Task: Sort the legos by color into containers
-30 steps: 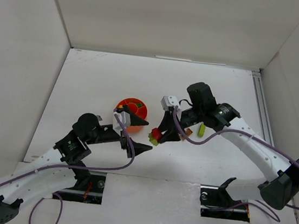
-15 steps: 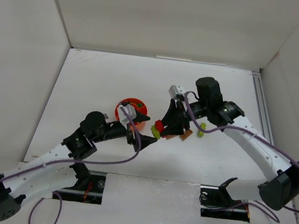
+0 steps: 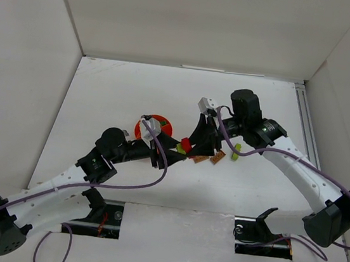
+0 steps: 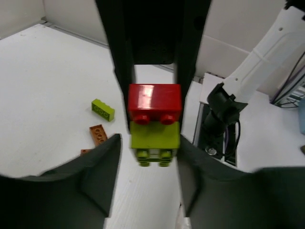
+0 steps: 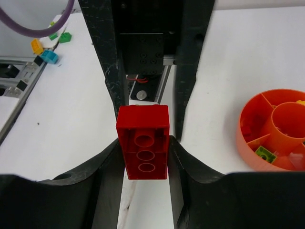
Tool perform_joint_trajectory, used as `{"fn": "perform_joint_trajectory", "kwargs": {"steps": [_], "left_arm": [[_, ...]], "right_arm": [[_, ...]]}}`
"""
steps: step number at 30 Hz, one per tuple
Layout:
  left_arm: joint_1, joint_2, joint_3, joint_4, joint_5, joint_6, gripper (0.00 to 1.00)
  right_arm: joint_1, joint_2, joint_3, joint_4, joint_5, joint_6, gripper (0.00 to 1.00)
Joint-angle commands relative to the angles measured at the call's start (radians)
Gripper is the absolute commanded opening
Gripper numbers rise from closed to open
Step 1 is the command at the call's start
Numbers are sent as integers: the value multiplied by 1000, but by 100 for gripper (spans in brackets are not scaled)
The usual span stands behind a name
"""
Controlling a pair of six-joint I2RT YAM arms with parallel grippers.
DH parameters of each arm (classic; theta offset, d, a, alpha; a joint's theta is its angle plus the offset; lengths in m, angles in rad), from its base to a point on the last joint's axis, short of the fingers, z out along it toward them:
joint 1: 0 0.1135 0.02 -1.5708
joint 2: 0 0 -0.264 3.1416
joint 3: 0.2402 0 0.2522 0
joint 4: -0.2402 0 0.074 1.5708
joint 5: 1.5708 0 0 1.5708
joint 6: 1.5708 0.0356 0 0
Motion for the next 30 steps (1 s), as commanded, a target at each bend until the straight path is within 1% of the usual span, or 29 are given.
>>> {"fn": "perform_joint_trajectory", "kwargs": {"steps": [1, 3, 4, 6, 7, 8, 9, 12, 14, 15, 18, 22, 23, 25, 26, 28, 29, 30], "left_arm": [[-1, -12, 28, 89, 53, -12, 39], [-1, -12, 28, 89, 66, -12, 28], [-1, -3, 28, 89, 66, -12, 24], [-1, -3, 28, 98, 89, -12, 10], [-1, -3, 28, 98, 89, -12, 6], [-1, -12, 19, 98, 68, -12, 5], [-1, -12, 19, 98, 57, -12, 0], [-1, -44, -7, 82, 12, -24, 0], [-1, -66, -19, 46, -17, -48, 0], [-1, -90, -28, 31, -63, -48, 0], [-1, -133, -39, -53, -143, -90, 0], [-1, -236, -58, -156, -313, -149, 0], [-1, -253, -67, -197, -347, -166, 0], [-1, -299, -67, -230, -402, -208, 0], [-1, -311, -67, -246, -463, -226, 0], [-1, -322, -67, -305, -520, -255, 0], [-1, -333, -58, -328, -593, -272, 0], [-1, -333, -36, -354, -642, -327, 0]], "right_arm": [[2, -30, -5, 69, -7, 8, 0], [2, -39, -14, 81, -7, 8, 0], [2, -39, -14, 81, -7, 18, 0], [2, -39, -14, 81, 2, 18, 0], [2, -39, -14, 81, 11, 18, 0], [2, -39, -14, 81, 26, 18, 0], [2, -30, -14, 67, 26, 6, 0], [2, -30, -14, 47, 37, -5, 0], [-26, -30, -5, 35, 49, -15, 0], [-35, -30, -5, 26, 49, -15, 0], [-70, -30, -5, 4, 49, -34, 0], [-110, -20, 4, -22, 49, -64, 0], [-119, -10, 4, -31, 49, -64, 0], [-132, -10, 4, -31, 49, -74, 0], [-142, 1, 4, -42, 49, -74, 0], [-143, 10, 4, -42, 49, -74, 0], [-143, 10, 4, -42, 62, -74, 0], [-143, 10, 14, -42, 103, -74, 0]]}}
